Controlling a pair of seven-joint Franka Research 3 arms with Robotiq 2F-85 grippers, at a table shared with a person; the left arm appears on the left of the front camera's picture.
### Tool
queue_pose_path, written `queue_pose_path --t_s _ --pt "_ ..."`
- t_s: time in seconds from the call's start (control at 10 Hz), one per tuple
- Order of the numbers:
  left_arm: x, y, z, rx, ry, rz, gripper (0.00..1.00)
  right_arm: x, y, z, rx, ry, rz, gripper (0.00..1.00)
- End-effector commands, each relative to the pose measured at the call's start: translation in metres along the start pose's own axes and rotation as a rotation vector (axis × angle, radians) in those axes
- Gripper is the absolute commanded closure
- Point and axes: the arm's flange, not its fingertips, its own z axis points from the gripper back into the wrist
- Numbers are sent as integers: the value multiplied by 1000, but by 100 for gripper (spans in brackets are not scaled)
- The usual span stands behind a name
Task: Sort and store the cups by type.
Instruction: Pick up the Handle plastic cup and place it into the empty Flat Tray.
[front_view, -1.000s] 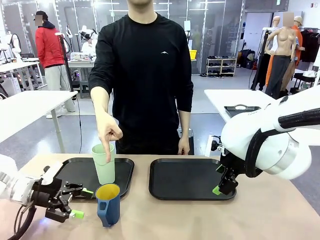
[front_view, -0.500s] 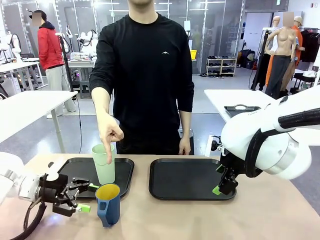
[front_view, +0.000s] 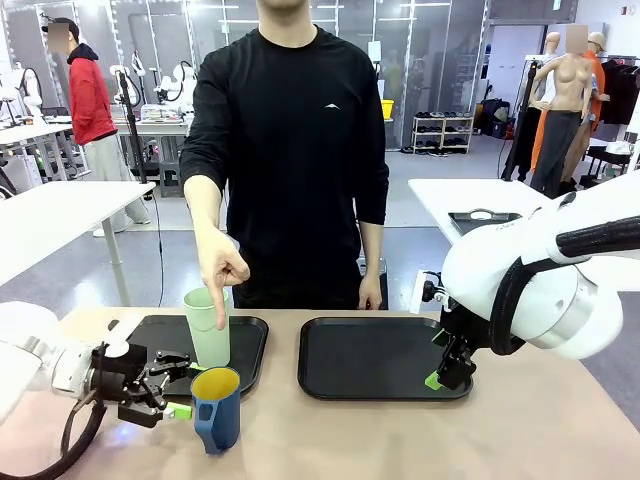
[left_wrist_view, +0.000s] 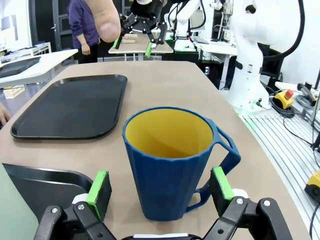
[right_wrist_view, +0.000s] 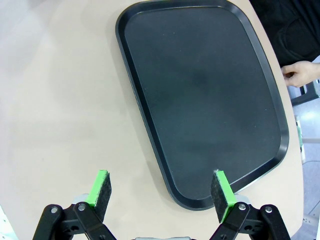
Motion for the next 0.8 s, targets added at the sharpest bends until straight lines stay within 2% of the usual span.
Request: queue_pose_path --t_s 0.0,0.7 --pt "-4 -3 5 10 -1 2 0 -1 0 -3 -10 -21 6 0" --pt "-4 -3 5 10 -1 2 0 -1 0 -3 -10 -21 6 0"
